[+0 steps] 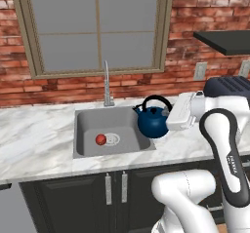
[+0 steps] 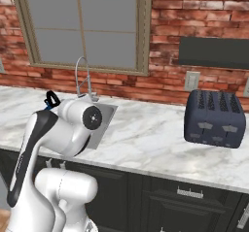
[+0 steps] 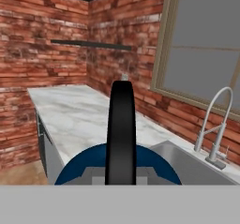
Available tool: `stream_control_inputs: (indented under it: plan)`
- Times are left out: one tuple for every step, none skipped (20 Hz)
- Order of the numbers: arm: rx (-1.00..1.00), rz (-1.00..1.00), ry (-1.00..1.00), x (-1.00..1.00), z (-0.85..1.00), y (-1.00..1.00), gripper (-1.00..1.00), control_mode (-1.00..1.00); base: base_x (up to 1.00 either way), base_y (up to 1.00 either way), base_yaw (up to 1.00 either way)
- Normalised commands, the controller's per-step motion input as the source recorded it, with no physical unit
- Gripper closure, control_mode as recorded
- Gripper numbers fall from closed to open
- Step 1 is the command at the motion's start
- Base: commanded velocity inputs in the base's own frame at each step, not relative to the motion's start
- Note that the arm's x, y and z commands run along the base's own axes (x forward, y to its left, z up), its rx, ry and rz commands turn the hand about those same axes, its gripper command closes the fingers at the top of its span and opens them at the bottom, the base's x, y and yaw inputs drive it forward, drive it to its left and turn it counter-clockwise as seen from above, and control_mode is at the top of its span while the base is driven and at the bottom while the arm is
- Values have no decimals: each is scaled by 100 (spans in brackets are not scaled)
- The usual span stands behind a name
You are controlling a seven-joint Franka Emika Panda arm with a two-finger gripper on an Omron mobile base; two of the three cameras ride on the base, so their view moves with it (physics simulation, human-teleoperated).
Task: Open the cabinet, pick the kettle from the cabinet, and place it in the sink.
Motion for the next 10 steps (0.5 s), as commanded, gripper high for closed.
stream_control_inputs:
  plan:
    - [3,0,0,0,0,-4,100,-100,0,0,0]
    - [4,4,0,0,0,-15,100,-100,0,0,0]
    - [2,9,0,0,-2,-21,100,-100,0,0,0]
    - [2,11,1,4,-6,-27,100,-100,0,0,0]
    - [0,10,0,3,-9,-27,100,-100,0,0,0]
    - [0,5,0,0,-13,-24,100,-100,0,0,0]
    - [0,0,0,6,-12,-21,100,-100,0,0,0]
    - [0,3,5,12,-9,-26,100,-100,0,0,0]
    - [0,4,7,15,-10,-25,100,-100,0,0,0]
    - [0,5,7,16,-11,-22,100,-100,0,0,0]
